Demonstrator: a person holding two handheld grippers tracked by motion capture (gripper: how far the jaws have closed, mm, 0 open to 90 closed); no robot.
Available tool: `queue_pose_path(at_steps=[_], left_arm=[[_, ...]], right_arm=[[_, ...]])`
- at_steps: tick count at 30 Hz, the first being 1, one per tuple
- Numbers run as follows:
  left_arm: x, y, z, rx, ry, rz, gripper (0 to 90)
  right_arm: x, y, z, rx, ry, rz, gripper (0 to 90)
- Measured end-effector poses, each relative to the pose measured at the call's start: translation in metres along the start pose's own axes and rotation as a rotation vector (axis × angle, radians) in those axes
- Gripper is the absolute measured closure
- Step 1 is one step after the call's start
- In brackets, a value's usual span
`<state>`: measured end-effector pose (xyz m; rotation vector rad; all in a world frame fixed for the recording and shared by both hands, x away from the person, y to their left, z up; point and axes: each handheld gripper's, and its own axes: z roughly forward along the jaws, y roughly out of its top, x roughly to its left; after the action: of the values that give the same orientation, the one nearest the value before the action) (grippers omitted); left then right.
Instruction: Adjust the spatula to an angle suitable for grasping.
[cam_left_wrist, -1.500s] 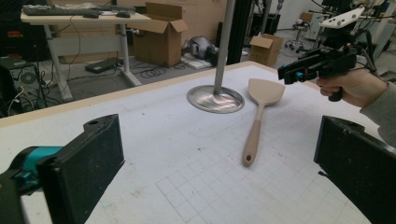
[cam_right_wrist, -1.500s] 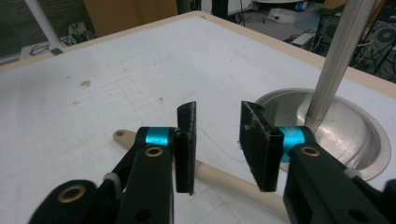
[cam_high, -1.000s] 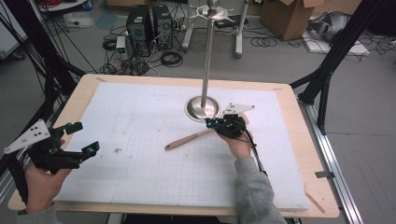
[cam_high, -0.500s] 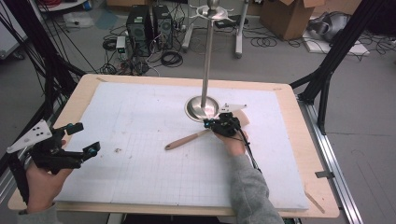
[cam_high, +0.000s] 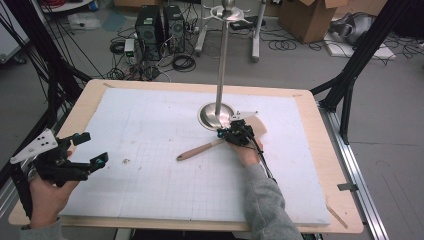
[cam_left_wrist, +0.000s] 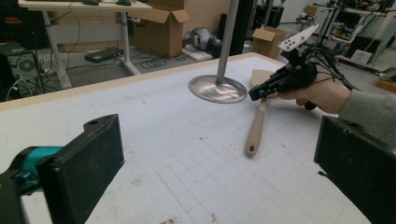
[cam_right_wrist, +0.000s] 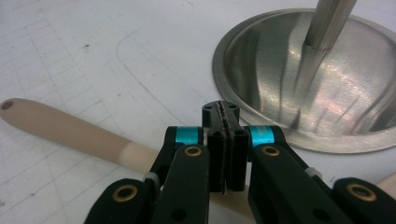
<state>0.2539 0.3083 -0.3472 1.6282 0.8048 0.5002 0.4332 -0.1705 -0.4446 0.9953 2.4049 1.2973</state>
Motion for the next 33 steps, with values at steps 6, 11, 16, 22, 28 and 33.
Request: queue_pose_path(at_steps=[6,11,16,22,28,33], left_arm=[[0.002,0.0,0.0,-0.003,-0.002,-0.003,1.8],[0.002,-0.001,0.001,0.002,-0.004,-0.004,1.8],[0.002,-0.001,0.001,0.001,-0.001,-0.005,1.8],[0.003,-0.001,0.0,-0.001,0.0,-0.006,1.8],[0.003,-0.001,0.0,-0.004,-0.001,-0.008,1.8],[0.003,0.0,0.0,-0.002,-0.002,-0.006,1.8]], right_arm=[[0.001,0.0,0.006,0.068,-0.02,-0.009,90.0],[0.001,0.0,0.004,0.072,-0.017,0.006,90.0],[0.001,0.0,0.001,0.08,-0.008,0.019,90.0],[0.0,-0.003,-0.001,0.075,-0.001,0.031,90.0],[-0.001,-0.006,-0.005,0.07,0.005,0.035,90.0],[-0.001,-0.009,-0.01,0.067,0.007,0.017,90.0]])
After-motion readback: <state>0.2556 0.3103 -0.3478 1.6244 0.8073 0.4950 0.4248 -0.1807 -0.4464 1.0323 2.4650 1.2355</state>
